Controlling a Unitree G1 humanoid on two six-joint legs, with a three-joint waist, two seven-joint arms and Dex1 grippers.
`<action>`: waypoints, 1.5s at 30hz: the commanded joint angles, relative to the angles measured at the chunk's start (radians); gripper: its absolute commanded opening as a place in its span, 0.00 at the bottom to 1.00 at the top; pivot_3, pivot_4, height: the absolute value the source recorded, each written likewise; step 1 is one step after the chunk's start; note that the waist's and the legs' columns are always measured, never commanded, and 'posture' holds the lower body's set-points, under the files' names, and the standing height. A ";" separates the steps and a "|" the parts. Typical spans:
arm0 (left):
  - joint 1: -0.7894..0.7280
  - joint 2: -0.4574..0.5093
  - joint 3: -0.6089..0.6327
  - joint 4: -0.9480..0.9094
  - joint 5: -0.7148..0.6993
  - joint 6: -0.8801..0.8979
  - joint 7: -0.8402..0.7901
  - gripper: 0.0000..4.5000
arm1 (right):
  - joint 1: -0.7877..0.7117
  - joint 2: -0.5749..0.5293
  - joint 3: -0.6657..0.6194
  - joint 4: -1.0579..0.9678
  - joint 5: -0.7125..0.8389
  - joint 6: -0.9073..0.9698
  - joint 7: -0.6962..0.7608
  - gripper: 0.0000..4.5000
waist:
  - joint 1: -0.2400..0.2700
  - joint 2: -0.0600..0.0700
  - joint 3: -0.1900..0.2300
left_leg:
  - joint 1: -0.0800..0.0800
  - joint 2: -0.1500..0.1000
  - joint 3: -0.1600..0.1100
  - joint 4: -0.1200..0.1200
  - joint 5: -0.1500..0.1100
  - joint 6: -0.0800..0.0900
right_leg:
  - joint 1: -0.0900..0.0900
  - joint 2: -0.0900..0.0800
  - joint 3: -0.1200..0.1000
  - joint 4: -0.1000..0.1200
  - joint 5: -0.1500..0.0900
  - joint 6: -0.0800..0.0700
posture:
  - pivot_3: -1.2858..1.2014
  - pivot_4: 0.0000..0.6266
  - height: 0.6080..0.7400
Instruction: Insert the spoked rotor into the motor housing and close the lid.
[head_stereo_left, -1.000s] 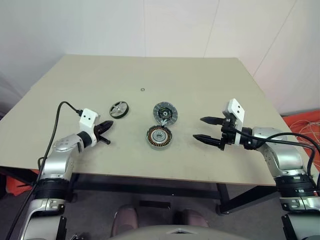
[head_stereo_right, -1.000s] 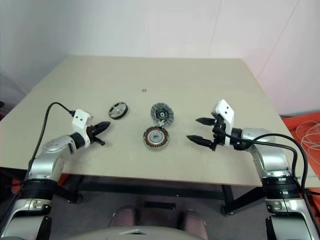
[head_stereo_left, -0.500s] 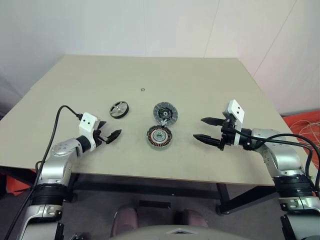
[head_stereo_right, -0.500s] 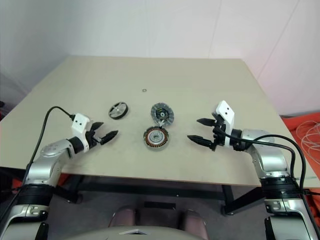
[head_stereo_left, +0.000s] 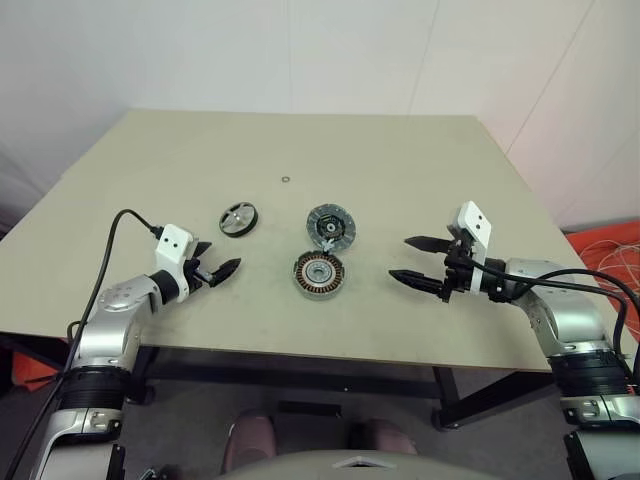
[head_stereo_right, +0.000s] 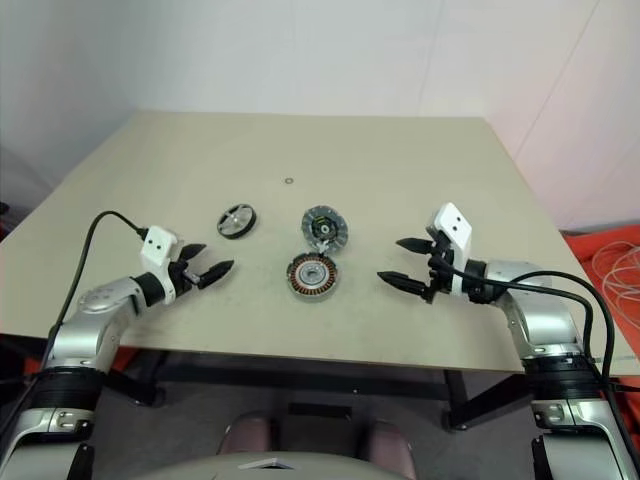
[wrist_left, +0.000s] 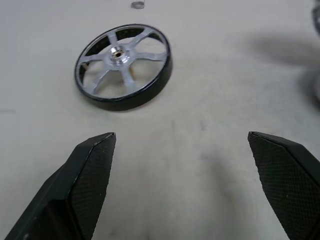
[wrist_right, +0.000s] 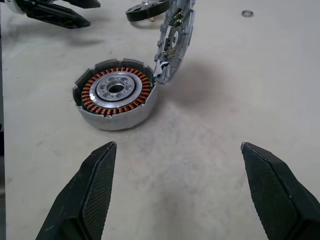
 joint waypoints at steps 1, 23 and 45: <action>0.004 0.043 -0.004 -0.084 0.018 -0.035 -0.021 1.00 | 0.007 -0.010 -0.052 0.012 0.015 -0.020 -0.022 1.00 | 0.000 0.000 0.000 | 0.000 0.000 0.000 0.000 0.000 0.000 | 0.000 0.000 0.000 0.000 0.000 0.000 | 0.52 0.00 1.00; -0.293 0.028 -0.034 0.092 0.029 0.105 0.042 1.00 | 0.028 0.014 -0.070 0.009 0.031 -0.036 -0.076 1.00 | 0.000 0.000 0.000 | 0.000 0.000 0.000 0.000 0.000 0.000 | 0.000 0.000 -0.001 0.000 0.000 0.000 | 0.52 0.00 1.00; 0.020 0.039 0.051 -0.125 -0.091 -0.052 -0.077 1.00 | 0.055 -0.001 -0.077 -0.015 0.033 -0.025 -0.081 1.00 | -0.002 0.000 0.000 | 0.000 0.000 0.000 -0.001 0.000 0.000 | 0.000 0.000 -0.001 -0.001 0.000 0.000 | 0.52 0.00 1.00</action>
